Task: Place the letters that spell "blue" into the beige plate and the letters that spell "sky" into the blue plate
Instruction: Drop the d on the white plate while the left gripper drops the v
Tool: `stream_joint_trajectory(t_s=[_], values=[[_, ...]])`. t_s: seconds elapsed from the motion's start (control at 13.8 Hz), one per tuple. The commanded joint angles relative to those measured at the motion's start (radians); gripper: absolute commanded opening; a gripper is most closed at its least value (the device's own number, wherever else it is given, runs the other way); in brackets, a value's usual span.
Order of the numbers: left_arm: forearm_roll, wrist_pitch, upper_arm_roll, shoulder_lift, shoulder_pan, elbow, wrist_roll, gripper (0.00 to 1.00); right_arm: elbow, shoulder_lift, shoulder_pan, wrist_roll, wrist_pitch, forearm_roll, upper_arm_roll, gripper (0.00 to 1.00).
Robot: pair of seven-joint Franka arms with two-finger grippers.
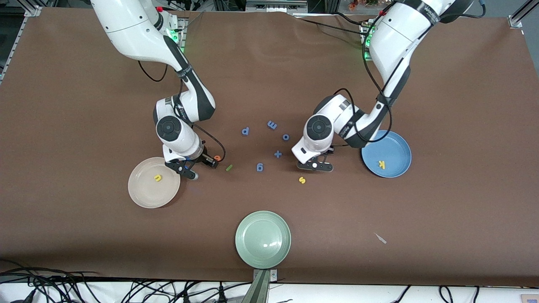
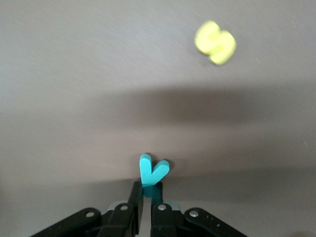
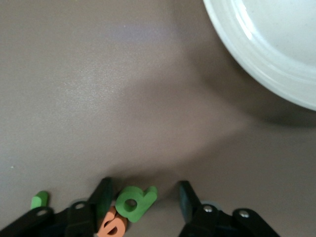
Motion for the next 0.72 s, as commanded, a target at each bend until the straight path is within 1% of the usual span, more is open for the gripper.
stream_joint_trajectory(t_s=[0.0, 0.14, 0.29, 0.51, 0.58, 0.65], values=[[0.016, -0.049, -0.004, -0.065, 0.031, -0.007, 0.033, 0.0, -0.004, 0.011, 0.031, 0.042, 0.024, 0.001, -0.006, 0.55], [0.016, -0.121, -0.004, -0.111, 0.071, -0.007, 0.102, 0.0, -0.004, 0.011, 0.036, 0.044, 0.024, 0.001, -0.006, 0.54], [0.014, -0.215, -0.004, -0.146, 0.135, -0.007, 0.234, 0.0, -0.004, 0.011, 0.036, 0.042, 0.024, 0.001, -0.006, 0.45], [0.013, -0.33, -0.004, -0.158, 0.247, -0.01, 0.436, 0.0, -0.002, 0.011, 0.034, 0.036, 0.022, -0.002, -0.007, 0.22], [0.013, -0.348, -0.004, -0.166, 0.272, -0.018, 0.479, 0.0, 0.001, 0.01, 0.033, 0.032, 0.019, -0.002, -0.007, 0.16], [0.013, -0.365, -0.002, -0.169, 0.283, -0.023, 0.498, 0.0, 0.006, 0.008, 0.028, 0.013, 0.016, -0.002, -0.01, 0.16]])
